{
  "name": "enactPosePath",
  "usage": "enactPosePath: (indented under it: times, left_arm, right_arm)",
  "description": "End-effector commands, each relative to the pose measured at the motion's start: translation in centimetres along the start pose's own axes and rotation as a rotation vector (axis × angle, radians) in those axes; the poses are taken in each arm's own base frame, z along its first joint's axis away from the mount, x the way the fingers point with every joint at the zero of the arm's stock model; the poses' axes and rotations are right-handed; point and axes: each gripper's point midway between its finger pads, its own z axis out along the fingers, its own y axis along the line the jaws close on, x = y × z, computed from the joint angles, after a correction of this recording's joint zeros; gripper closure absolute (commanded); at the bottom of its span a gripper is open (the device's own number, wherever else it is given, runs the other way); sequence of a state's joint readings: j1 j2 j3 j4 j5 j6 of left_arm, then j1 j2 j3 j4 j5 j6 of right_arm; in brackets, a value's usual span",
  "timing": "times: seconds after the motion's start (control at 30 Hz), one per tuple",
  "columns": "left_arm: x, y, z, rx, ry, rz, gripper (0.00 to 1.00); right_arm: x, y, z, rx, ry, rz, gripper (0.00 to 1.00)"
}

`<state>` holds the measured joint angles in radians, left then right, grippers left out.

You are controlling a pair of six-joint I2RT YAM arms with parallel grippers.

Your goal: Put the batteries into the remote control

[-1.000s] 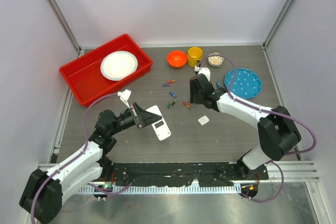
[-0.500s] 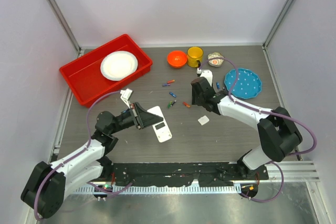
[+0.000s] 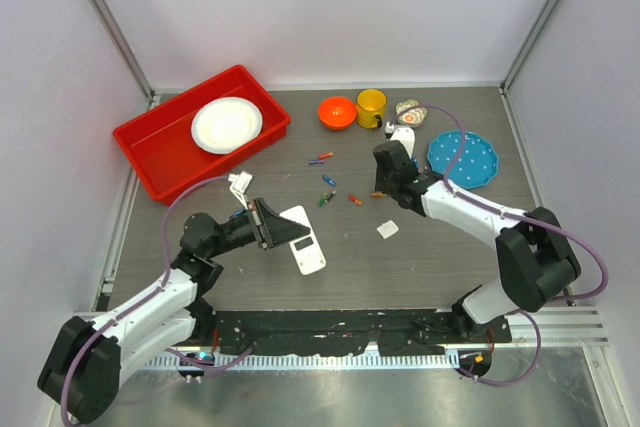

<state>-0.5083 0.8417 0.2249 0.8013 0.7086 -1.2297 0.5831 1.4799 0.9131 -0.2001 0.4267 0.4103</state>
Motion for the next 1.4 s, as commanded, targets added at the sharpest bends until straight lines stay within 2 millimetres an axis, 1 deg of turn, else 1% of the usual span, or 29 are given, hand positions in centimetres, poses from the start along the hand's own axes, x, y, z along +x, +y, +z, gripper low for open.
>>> enactPosePath:
  times: [0.0, 0.03, 0.1, 0.17, 0.33, 0.47, 0.63, 0.83, 0.9, 1.23, 1.37]
  left_arm:
    - [-0.4, -0.2, 0.2, -0.003, 0.003, 0.027, 1.0]
    - [-0.2, -0.1, 0.2, -0.007, 0.011, 0.02, 1.0]
    - [-0.1, 0.3, 0.3, -0.019, 0.024, 0.004, 1.0]
    - [0.1, 0.4, 0.3, -0.022, 0.037, -0.003, 1.0]
    - [0.1, 0.5, 0.3, -0.037, 0.038, 0.011, 1.0]
    - [0.1, 0.6, 0.1, -0.042, 0.032, 0.014, 1.0]
    - [0.2, 0.5, 0.0, -0.041, 0.029, 0.014, 1.0]
    - [0.2, 0.7, 0.1, -0.047, 0.025, 0.011, 1.0]
    - [0.2, 0.8, 0.1, -0.049, 0.026, 0.009, 1.0]
    - [0.2, 1.1, 0.2, -0.055, 0.027, 0.002, 1.0]
    - [0.2, 1.0, 0.1, -0.054, 0.025, 0.005, 1.0]
  right_arm:
    - [-3.1, -1.5, 1.6, 0.047, -0.05, 0.027, 0.67]
    - [-2.6, -1.5, 2.6, 0.054, -0.026, 0.021, 0.67]
    - [-2.2, -1.7, 3.4, 0.047, 0.002, 0.024, 0.67]
    - [-2.1, -1.2, 3.9, 0.034, 0.001, 0.019, 0.66]
    - [-1.8, -0.4, 4.5, 0.002, 0.016, 0.033, 0.6]
    - [-1.0, -0.1, 5.2, -0.008, 0.04, 0.022, 0.56]
    - [0.0, 0.0, 6.3, -0.002, 0.07, -0.002, 0.55]
    - [0.4, 0.0, 7.2, 0.012, 0.081, -0.019, 0.55]
    - [0.4, 0.0, 7.3, 0.013, 0.084, -0.022, 0.58]
    - [2.1, -0.5, 7.7, 0.035, 0.122, -0.029, 0.64]
    - [3.1, -1.0, 7.9, 0.057, 0.142, -0.032, 0.66]
